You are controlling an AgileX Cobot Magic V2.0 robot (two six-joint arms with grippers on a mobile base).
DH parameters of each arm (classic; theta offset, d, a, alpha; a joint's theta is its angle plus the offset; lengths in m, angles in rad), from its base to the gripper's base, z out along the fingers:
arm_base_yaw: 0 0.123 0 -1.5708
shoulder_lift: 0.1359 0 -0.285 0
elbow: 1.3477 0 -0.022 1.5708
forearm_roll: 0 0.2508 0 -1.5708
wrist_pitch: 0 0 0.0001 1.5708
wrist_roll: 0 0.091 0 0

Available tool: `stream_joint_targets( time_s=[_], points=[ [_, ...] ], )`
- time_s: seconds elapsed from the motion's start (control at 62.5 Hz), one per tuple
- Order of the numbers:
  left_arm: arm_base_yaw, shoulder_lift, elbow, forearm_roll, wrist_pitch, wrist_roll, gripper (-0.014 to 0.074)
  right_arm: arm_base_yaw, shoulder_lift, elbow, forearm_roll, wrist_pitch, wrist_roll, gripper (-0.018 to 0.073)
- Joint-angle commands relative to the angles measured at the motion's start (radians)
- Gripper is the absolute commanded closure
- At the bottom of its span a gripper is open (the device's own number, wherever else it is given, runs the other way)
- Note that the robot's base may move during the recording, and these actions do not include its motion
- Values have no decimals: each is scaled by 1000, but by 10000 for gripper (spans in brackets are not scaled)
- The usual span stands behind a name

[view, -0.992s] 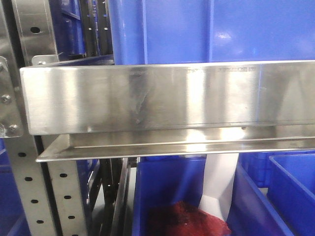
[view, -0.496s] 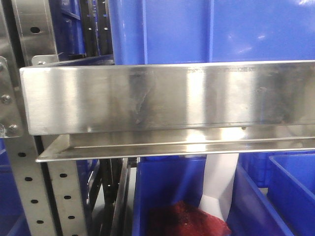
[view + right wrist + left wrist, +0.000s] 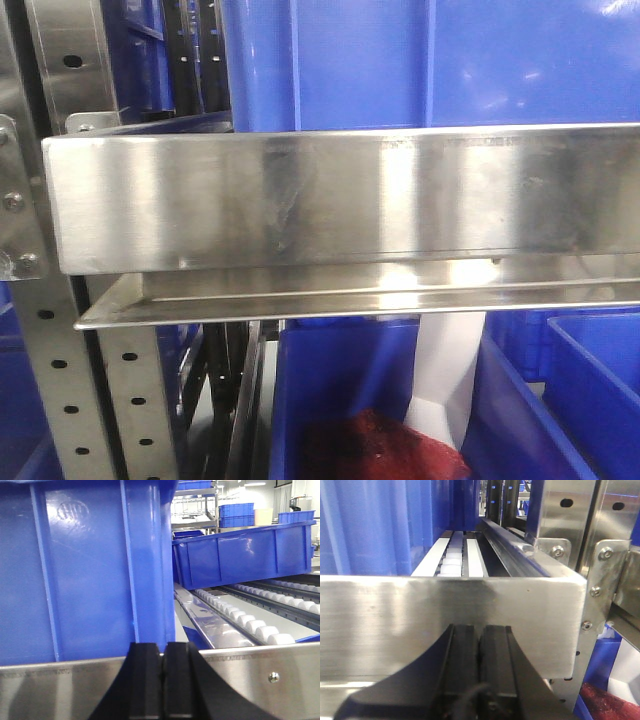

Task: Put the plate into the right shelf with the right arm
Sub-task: 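Raise the empty right gripper out of the blue bin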

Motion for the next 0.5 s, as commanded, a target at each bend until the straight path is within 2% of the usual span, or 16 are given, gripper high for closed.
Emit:
stream_joint_targets(
  time_s=[0.0, 0.128, 0.48],
  points=[
    [1, -7, 8, -6, -86, -3, 643, 4, -13, -6, -22, -74, -10, 503],
    [1, -7, 8, -6, -86, -3, 643, 22, -13, -6, -57, -71, -10, 503],
    [1, -7, 8, -6, -86, -3, 643, 62, -13, -6, -50, -45, -10, 503]
  ],
)
